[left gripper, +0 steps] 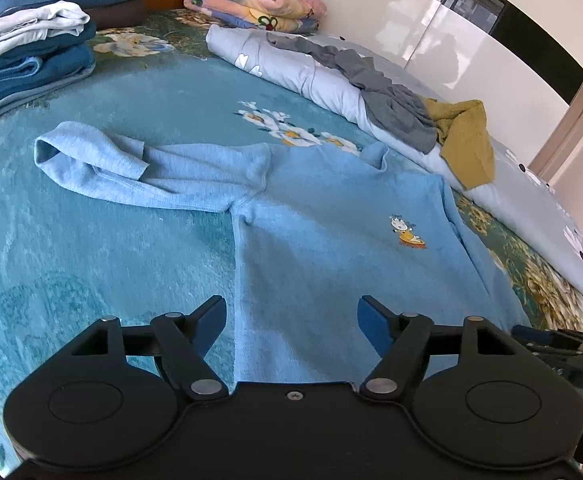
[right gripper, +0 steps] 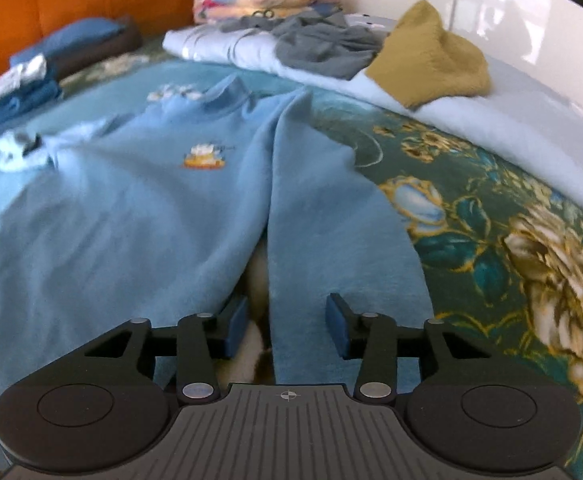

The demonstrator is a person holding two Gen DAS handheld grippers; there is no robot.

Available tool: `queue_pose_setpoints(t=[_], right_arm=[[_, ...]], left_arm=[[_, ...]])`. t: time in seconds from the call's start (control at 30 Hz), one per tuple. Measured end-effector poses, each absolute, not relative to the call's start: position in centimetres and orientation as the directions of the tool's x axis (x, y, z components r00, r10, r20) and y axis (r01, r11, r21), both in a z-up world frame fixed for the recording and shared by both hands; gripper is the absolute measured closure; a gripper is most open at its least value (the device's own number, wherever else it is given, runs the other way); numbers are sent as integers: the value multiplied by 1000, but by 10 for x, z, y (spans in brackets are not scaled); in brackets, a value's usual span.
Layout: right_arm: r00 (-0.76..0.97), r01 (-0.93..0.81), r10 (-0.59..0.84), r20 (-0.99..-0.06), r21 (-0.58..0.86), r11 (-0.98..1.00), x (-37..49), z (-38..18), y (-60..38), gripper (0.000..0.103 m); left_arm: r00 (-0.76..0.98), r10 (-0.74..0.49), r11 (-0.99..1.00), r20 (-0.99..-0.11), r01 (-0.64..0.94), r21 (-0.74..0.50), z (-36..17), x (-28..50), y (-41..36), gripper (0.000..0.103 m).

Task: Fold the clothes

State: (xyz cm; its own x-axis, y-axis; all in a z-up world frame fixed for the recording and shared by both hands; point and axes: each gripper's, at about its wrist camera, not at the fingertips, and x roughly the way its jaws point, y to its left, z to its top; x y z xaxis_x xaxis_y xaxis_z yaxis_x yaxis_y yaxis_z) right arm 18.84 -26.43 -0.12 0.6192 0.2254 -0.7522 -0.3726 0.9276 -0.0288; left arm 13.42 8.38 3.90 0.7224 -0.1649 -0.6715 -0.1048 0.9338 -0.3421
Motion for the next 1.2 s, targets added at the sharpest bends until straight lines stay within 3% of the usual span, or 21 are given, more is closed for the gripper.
queue_pose_setpoints(t=[0.07,0.2,0.27,0.67,0.77,0.87,1.03,1.2], right_arm=[[633,-380,205,-746,-69,922,186,-3,-260,65],[631,-344,207,-747,-31,938,192,-1,-268,97],[631,-313,219,-744,13,950,198,3,-277,99],[814,-69,-29,-580,-147,987,280,60,-341,99],[802,-17,-90,-591,-173,985,312,59,-353,99],[779,-40,-26,-627,-91,995,321,55,-354,99],[768,-193,93,-634,-91,977,312,46,-317,99],[706,-365,234,-669,-60,929,303,38,-275,76]], left_arm=[[722,-162,933,-673,-110,-342,38,134,84,32],[718,-161,933,-677,-114,-342,36,136,84,32],[717,-165,932,-678,-111,-345,36,136,83,32],[706,-167,933,-688,-113,-342,31,143,80,32],[703,-165,932,-692,-118,-342,29,145,81,32],[703,-161,930,-693,-127,-344,27,148,84,32],[697,-158,929,-700,-136,-345,24,154,87,32],[690,-165,925,-705,-139,-353,18,157,88,32]])
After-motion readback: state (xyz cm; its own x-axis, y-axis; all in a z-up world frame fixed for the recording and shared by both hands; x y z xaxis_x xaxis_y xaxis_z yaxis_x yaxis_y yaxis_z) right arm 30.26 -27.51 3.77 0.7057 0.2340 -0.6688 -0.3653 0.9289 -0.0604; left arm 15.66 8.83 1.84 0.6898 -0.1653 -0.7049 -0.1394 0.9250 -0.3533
